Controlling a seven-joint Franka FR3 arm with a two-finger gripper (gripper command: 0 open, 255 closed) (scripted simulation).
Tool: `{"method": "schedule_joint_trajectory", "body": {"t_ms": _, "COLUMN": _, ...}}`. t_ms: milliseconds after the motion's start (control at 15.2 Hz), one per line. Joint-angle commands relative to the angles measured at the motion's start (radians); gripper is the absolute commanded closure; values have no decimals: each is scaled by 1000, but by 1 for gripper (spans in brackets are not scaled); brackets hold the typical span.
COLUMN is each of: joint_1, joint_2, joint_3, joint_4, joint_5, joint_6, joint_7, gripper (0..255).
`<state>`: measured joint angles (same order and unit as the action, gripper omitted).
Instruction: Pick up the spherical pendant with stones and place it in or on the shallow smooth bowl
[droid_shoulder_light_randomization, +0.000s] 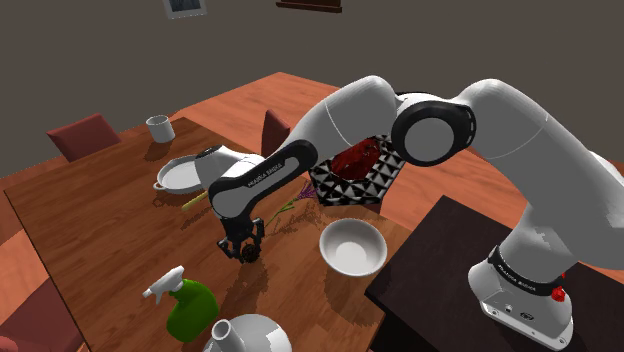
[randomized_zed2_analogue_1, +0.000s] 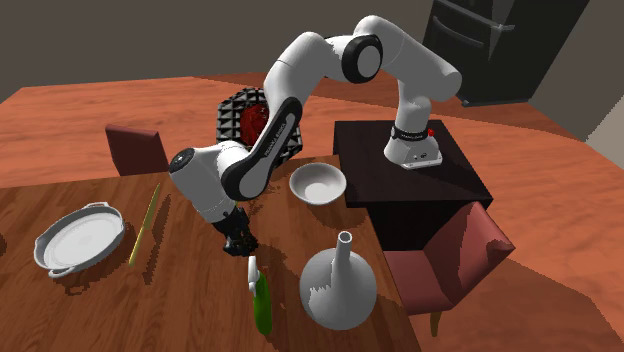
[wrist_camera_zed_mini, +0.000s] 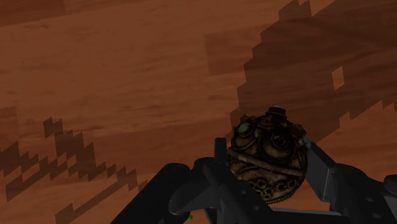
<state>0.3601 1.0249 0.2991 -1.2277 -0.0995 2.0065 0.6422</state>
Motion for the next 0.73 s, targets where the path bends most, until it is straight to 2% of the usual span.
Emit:
{"method": "schedule_joint_trajectory", "body": {"t_ms": 0, "joint_1": 0, "joint_2": 0, "joint_3": 0, "joint_4": 0, "joint_5": 0, "joint_6": 0, "joint_7": 0, "gripper": 255}}
{"method": "schedule_joint_trajectory", "body": {"t_ms": 660, "joint_1": -10, "joint_2": -74, "joint_3": 11, "joint_4": -22, "joint_5": 10, "joint_6": -52, "joint_7": 6, "gripper": 255}}
